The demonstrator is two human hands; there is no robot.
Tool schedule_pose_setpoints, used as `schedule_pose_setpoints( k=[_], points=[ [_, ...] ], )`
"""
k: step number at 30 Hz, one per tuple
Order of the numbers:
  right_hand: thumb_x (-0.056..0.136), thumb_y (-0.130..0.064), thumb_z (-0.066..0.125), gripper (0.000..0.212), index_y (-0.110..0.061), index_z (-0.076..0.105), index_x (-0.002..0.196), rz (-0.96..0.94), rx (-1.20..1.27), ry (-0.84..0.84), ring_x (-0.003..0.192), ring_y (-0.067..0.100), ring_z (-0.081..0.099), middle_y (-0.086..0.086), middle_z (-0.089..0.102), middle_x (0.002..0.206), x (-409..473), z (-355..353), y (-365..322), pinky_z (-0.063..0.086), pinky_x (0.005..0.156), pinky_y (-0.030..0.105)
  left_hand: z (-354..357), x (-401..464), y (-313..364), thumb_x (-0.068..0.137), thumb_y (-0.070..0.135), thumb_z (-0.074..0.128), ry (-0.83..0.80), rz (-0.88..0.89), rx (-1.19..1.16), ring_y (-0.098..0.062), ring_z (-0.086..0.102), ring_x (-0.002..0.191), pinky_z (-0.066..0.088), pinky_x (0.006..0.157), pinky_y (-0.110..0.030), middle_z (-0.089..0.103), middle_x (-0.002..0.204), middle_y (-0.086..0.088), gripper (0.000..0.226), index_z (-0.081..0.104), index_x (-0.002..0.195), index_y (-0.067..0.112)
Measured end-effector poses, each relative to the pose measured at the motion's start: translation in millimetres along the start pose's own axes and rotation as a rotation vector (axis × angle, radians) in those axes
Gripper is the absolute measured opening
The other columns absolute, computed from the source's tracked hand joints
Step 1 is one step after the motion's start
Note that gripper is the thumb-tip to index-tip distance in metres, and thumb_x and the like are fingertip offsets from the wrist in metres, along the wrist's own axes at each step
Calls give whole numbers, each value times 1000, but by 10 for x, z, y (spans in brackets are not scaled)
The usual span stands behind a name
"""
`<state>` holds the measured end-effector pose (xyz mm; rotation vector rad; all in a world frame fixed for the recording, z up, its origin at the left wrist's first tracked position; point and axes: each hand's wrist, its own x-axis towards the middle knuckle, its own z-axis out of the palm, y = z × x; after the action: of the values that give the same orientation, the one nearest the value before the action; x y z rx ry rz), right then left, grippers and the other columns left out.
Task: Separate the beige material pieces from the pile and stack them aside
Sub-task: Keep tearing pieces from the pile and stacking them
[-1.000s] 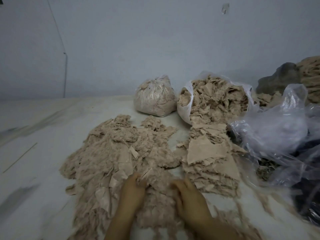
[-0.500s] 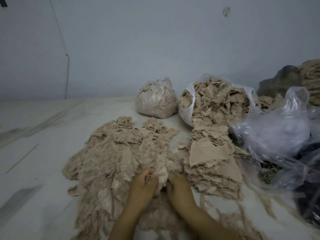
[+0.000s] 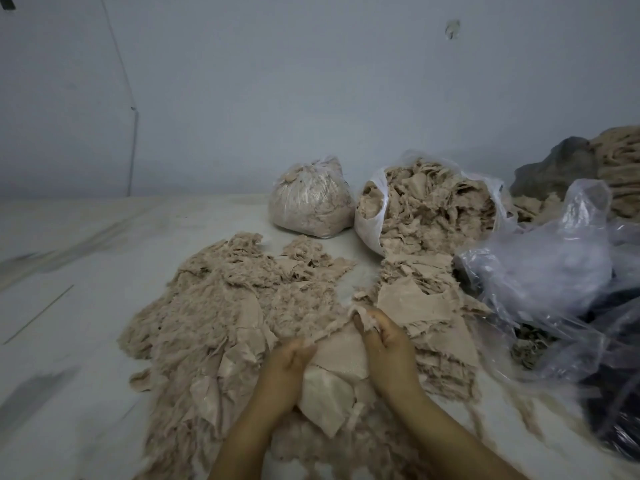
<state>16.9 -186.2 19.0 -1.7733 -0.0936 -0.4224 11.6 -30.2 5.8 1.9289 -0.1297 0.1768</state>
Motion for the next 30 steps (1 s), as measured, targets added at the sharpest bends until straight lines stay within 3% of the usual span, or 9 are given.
schedule_pose_setpoints(
  k=[3, 9, 13, 16, 18, 20, 24, 28, 30],
  points=[
    [99, -21, 50, 36, -19, 44, 64, 58, 71, 44, 51, 9, 34, -5, 37, 54, -30, -4, -28, 28, 51, 25, 11, 0, 65, 94, 20, 55, 117, -91, -224, -17, 38, 59, 32, 56, -29, 41, 59, -7, 33, 45, 64, 10],
    [100, -30, 43, 40, -18, 33, 64, 85, 22, 85, 55, 10, 30, -2, 31, 59, -73, 0, -21, 22, 51, 24, -53, -64, 131, 86, 26, 62, 134, -238, -553, -27, 54, 70, 43, 65, -35, 58, 75, -19, 30, 63, 85, -4],
    [99, -34, 46, 42, -20, 35, 61, 124, 64, 101, 52, 9, 31, -6, 33, 55, -105, 28, 10, 25, 47, 20, -77, -83, 122, 77, 40, 65, -46, -291, -547, -27, 68, 84, 52, 75, -33, 72, 96, -17, 39, 73, 92, 5],
    [100, -27, 46, 42, -12, 47, 61, 98, 115, 36, 55, 10, 42, -1, 45, 56, -100, 106, -40, 36, 54, 29, 134, -147, 227, 84, 40, 67, -232, -263, -565, -28, 66, 103, 51, 89, -37, 70, 109, -16, 40, 70, 107, 8],
    [100, -28, 45, 42, 1, 53, 71, 102, 144, -10, 62, 17, 49, 14, 53, 65, -110, 146, -61, 42, 59, 33, 282, -152, 281, 81, 36, 69, -178, -309, -591, -31, 69, 95, 55, 80, -36, 71, 101, -20, 42, 67, 106, 2],
    [98, -36, 39, 46, -1, 50, 71, 93, 148, 3, 64, 20, 47, 17, 49, 68, -121, 133, -36, 41, 61, 34, 348, -119, 293, 87, 28, 64, -41, -368, -602, -32, 71, 85, 58, 72, -36, 72, 90, -21, 33, 68, 100, -1],
    [95, -51, 28, 65, 1, 66, 88, 138, 69, -68, 79, 27, 66, 13, 70, 81, -108, 31, 4, 52, 75, 36, 339, -58, 285, 92, 25, 60, 77, -409, -529, -34, 70, 87, 54, 85, -48, 73, 89, -18, 26, 67, 97, 1],
    [83, -67, 19, 74, -15, 71, 80, 288, 41, -152, 44, 2, 52, -11, 53, 40, -160, -79, 46, 37, 50, 22, 172, -10, 254, 93, 28, 57, 168, -428, -637, -38, 67, 95, 50, 93, -52, 70, 99, -23, 33, 65, 108, -1],
    [83, -71, 27, 74, -11, 70, 86, 405, 182, -284, 41, 4, 46, -8, 52, 45, -236, -86, 79, 33, 45, 19, 133, 11, 263, 93, 31, 55, 178, -417, -653, -38, 68, 94, 51, 92, -52, 70, 101, -23, 36, 63, 111, 0]
  ],
)
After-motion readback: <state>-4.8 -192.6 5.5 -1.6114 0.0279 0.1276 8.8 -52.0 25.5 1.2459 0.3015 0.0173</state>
